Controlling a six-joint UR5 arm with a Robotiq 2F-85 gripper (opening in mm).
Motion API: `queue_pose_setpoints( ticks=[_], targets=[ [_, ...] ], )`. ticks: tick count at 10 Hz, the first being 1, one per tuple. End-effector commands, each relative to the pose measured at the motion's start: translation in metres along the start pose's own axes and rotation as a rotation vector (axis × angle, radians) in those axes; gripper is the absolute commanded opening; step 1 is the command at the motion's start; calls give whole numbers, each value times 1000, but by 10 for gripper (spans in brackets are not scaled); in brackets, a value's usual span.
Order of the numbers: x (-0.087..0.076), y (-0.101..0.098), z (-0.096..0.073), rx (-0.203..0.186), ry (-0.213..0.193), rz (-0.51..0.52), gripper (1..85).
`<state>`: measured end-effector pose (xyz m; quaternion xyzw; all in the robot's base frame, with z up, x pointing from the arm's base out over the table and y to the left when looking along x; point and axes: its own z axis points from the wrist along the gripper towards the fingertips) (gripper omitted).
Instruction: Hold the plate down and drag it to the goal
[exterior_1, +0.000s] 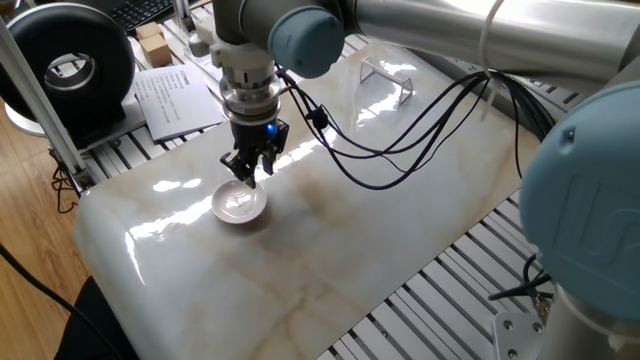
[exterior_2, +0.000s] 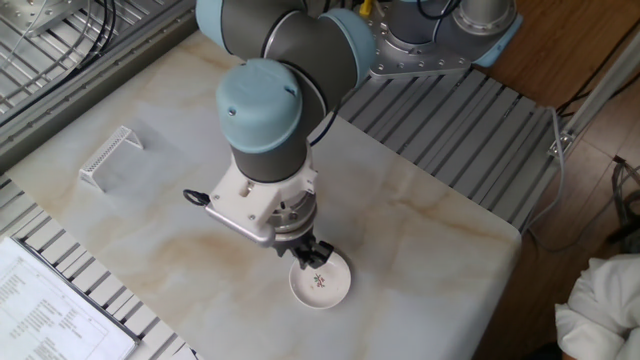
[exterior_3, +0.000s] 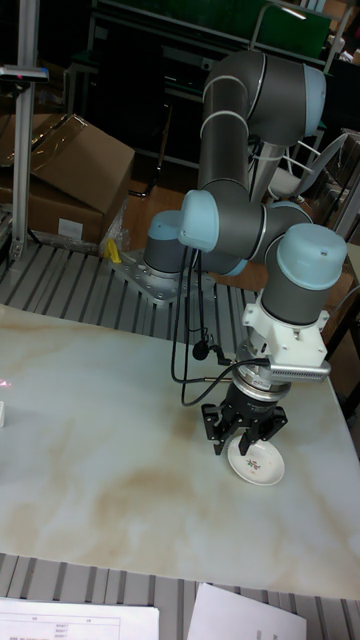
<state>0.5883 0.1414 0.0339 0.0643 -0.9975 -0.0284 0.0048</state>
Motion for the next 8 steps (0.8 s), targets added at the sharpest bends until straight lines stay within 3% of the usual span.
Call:
queue_pose_setpoints(
  ticks=[1,4,8],
  targets=[
    [-4,3,0,-19,-11,14,423],
    [-5,9,4,-37,-10,23,420],
    [-10,13,13,-27,-21,31,397]
  ],
)
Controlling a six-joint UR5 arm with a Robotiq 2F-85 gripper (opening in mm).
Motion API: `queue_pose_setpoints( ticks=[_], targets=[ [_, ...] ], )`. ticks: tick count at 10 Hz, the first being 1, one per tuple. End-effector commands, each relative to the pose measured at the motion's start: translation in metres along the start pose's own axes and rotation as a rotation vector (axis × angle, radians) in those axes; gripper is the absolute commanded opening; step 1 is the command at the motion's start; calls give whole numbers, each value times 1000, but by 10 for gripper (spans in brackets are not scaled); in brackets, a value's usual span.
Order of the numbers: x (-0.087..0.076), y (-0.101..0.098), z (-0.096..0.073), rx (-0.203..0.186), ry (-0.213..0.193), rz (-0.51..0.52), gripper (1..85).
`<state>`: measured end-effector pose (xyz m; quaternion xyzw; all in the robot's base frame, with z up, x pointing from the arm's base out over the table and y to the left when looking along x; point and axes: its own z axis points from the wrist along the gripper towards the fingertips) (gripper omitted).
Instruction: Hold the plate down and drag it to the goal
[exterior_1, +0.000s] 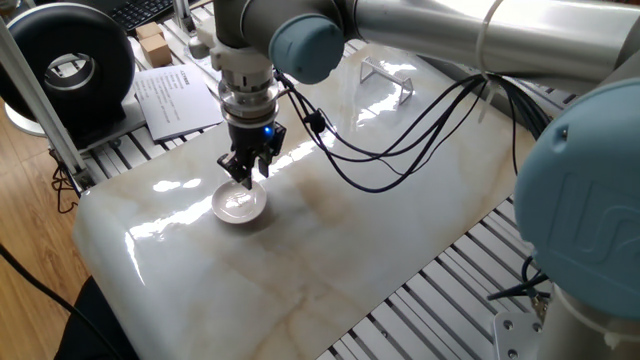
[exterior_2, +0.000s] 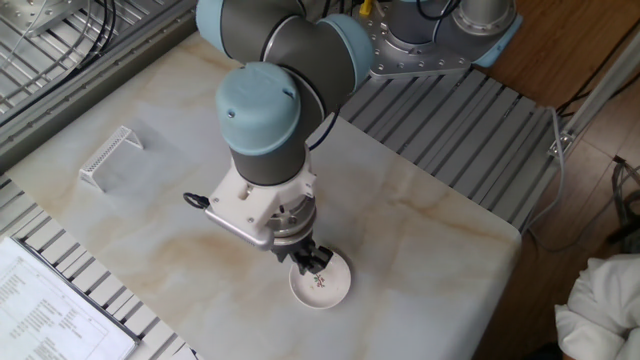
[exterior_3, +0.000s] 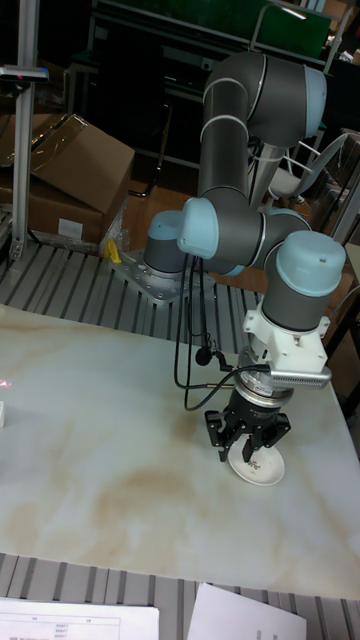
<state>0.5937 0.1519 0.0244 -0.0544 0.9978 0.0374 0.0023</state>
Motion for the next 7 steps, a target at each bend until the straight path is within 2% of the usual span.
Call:
queue_pose_setpoints(
  ticks=[1,5,7],
  targets=[
    [-3,1,4,-5,-10,10,373],
    [-2,-5,8,-4,-13,1,360],
    [-2,1,8,-25,-9,12,357]
  ],
)
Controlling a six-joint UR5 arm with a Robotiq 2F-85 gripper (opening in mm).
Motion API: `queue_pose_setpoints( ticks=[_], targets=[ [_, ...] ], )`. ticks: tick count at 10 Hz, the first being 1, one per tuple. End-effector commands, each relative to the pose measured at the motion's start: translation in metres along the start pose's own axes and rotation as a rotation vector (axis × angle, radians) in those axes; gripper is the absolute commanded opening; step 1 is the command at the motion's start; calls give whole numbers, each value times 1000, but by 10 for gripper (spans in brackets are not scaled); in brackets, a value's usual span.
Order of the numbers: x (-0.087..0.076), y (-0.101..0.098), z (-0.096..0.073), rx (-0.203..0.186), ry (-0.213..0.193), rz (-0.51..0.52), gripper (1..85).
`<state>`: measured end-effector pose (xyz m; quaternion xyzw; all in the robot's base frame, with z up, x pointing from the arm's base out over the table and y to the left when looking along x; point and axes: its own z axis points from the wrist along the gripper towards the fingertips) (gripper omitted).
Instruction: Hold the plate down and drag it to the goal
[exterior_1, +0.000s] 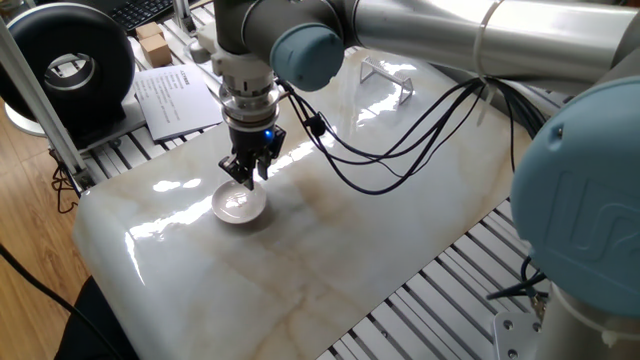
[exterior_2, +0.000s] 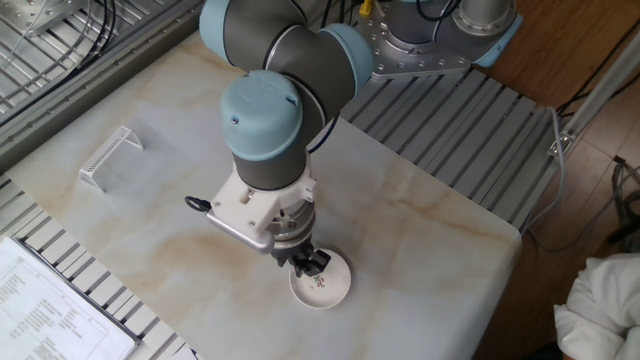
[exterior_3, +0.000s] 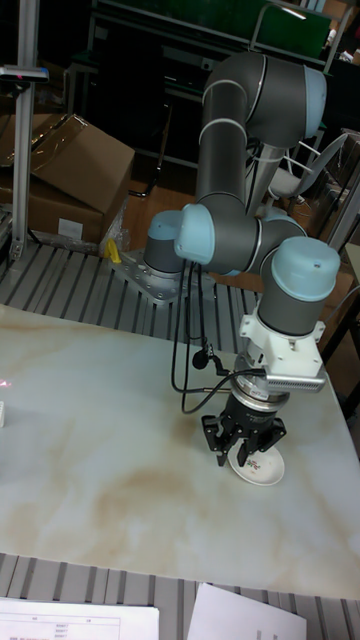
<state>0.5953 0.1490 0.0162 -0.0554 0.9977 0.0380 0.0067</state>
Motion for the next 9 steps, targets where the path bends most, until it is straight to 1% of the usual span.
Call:
queue_pose_setpoints(
  ticks=[1,2,3,4,9],
  targets=[
    [-1,8,1,-33,-1,17,327],
    [-1,11,0,-44,-2,19,317],
    [0,8,-2,-37,1,22,277],
    [1,6,-3,-38,3,20,260],
    [2,1,-4,-41,0,9,257]
  ],
)
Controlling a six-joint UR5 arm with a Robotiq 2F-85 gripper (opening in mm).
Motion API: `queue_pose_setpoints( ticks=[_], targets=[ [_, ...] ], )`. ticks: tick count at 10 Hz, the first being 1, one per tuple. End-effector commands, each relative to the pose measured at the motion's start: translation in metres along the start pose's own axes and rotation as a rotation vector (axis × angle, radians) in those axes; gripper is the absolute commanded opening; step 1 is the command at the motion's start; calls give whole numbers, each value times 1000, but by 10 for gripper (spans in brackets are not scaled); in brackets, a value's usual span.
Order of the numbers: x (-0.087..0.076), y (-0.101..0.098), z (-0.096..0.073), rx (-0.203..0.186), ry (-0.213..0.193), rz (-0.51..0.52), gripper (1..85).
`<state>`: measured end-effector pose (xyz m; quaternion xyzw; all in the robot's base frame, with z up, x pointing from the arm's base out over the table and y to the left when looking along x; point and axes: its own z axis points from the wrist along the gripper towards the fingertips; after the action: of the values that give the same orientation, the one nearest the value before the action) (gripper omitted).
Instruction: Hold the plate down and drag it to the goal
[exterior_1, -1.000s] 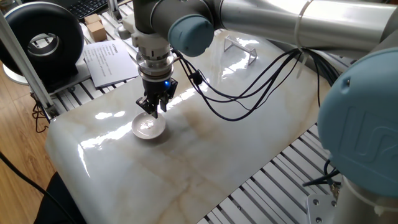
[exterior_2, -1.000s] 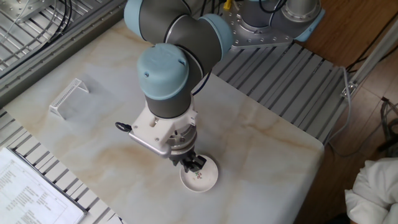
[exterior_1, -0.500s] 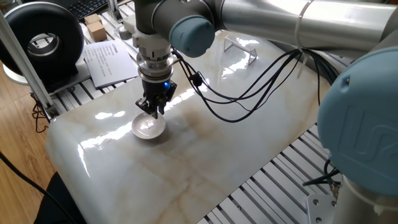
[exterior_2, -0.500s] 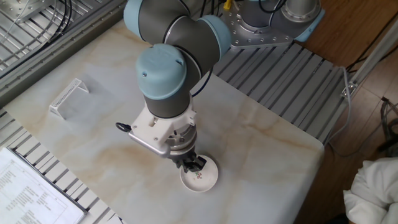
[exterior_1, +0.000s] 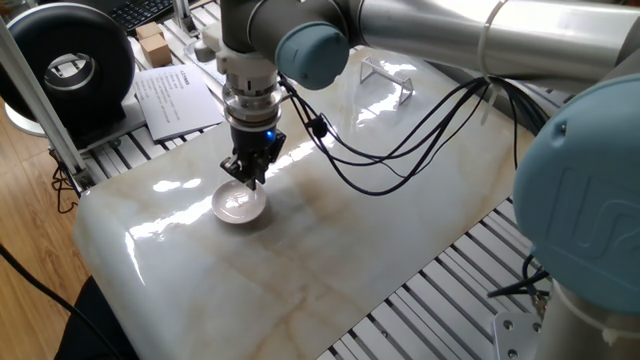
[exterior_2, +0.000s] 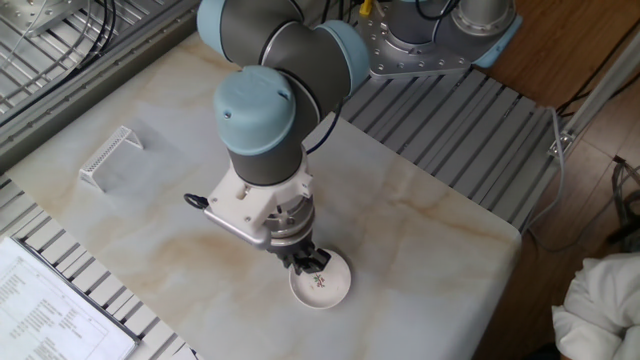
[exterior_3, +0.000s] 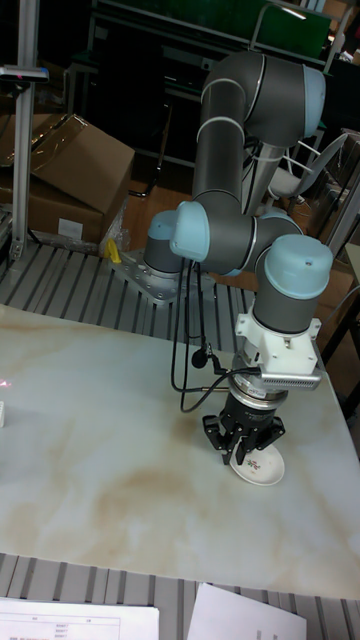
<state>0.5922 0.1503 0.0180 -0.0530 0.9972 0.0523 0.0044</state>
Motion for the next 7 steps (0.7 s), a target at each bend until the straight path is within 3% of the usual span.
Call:
queue_pose_setpoints(
  ticks=[1,3,7],
  targets=[
    [-1,-1,-1,-14,-5,3,257],
    [-2,-1,4,-19,-8,6,257],
    [-3,10,9,-76,-17,20,250]
  ],
)
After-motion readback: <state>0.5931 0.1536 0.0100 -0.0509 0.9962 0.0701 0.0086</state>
